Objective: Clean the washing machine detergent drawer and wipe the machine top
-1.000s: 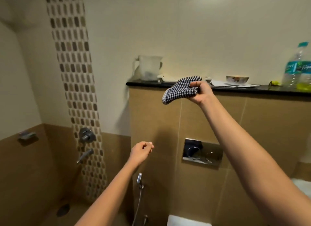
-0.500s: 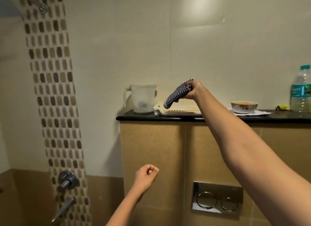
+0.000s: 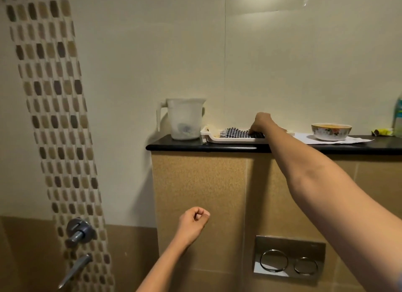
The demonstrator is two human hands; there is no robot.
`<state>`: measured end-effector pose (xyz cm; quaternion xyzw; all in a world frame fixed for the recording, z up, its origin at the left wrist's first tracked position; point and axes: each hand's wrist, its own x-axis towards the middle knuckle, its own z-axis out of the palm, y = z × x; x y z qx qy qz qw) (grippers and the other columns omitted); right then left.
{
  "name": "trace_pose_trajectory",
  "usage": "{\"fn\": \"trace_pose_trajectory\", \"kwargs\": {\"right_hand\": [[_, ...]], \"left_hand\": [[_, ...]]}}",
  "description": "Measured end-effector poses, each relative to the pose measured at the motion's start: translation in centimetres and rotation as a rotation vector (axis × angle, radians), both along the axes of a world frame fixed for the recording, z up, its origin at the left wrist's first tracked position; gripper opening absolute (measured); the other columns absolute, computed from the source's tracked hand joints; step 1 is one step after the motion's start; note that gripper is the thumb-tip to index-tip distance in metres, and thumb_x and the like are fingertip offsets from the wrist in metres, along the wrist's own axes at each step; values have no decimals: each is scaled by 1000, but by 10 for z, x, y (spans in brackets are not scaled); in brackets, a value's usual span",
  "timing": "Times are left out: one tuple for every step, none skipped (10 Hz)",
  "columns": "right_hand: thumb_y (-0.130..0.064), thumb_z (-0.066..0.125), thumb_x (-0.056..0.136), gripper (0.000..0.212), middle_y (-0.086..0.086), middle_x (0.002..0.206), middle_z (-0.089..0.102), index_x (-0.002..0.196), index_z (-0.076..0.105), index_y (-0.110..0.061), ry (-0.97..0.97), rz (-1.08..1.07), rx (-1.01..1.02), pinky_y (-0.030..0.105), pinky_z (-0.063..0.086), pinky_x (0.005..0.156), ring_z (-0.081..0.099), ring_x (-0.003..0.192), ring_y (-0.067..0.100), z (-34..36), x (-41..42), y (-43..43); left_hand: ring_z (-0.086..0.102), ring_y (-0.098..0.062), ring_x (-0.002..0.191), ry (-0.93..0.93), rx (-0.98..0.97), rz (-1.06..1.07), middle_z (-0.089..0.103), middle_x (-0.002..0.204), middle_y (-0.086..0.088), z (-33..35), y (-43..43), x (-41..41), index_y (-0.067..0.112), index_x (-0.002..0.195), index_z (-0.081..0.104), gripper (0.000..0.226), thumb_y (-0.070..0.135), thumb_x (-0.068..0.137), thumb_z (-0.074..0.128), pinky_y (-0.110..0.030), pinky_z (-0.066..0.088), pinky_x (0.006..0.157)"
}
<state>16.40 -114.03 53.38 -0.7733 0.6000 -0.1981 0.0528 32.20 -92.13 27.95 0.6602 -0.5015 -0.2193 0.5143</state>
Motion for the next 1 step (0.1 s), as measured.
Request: {"fn": "trace_pose_trajectory", "kwargs": {"right_hand": [[-19,75,78,39,8,66,47,59,42,-9,-111,-3,-128,28,38,61,50,75,27,-6,-7,-15]], "left_hand": [[48,-8,65,11,-20,-20,53,66,9,0,-8,-7,16,89,69,9,19,93,61,-17,39,61]]}}
